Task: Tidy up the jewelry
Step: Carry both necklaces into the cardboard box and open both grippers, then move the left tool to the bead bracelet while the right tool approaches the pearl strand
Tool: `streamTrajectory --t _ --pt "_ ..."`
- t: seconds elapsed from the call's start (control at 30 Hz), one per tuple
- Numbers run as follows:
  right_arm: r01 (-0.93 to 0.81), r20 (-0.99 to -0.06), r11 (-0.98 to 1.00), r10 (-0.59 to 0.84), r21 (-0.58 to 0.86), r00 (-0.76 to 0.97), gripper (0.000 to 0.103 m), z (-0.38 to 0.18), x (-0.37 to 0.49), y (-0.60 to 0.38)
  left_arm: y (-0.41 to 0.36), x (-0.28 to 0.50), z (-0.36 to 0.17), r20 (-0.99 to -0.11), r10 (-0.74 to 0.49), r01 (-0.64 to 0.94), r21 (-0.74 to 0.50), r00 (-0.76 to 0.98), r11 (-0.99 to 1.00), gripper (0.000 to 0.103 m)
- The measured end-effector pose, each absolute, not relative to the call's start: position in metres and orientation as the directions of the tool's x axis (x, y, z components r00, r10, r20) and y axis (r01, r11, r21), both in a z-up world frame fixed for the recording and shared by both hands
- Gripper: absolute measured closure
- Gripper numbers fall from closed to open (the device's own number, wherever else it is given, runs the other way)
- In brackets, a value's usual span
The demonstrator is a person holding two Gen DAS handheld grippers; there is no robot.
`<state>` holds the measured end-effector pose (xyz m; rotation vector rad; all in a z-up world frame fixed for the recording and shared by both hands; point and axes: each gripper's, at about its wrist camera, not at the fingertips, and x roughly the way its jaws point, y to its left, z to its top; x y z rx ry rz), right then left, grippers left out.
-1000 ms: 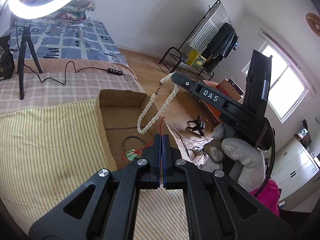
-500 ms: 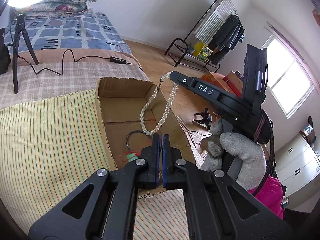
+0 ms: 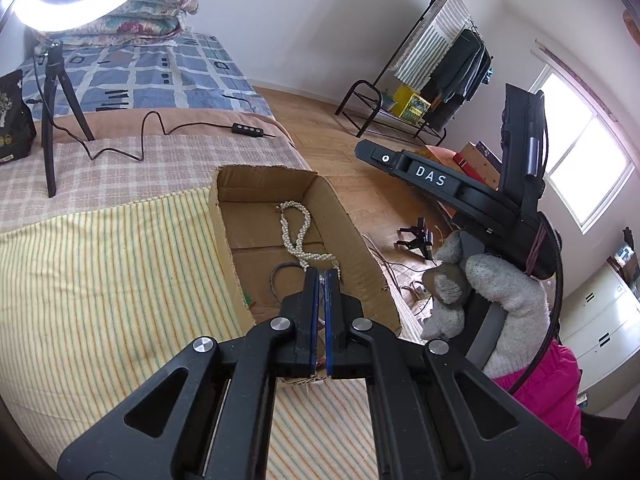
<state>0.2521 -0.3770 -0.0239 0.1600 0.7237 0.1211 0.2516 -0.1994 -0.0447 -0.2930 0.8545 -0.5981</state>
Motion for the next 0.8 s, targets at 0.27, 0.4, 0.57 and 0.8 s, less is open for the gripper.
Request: streamTrajectory --t 0.27,0.4,0.57,0.8 --pt "-0.064 -0.654 0.986 0.149 0.152 0.742 0.088 -0.004 0.240 -0.361 -0.177 0.234 -0.026 -0.613 -0.572 0.370 -0.437 0.545 0.820 0.103" --pt "-0.069 -0.660 0.987 0.150 0.147 0.736 0.088 0.003 0.232 -0.353 -0.163 0.226 -0.015 -0.606 -0.556 0.368 -0.417 0.569 0.831 0.103" --pt "-0.082 -0.667 0.984 0.168 0.158 0.726 0.082 0.011 0.215 -0.342 -0.138 0.212 -0.002 -0.602 -0.522 0.355 -0.384 0.604 0.853 0.103" --pt "-0.100 -0.666 0.977 0.201 0.187 0.719 0.062 0.018 0.180 -0.325 -0.089 0.190 0.006 -0.608 -0.446 0.318 -0.312 0.657 0.895 0.092"
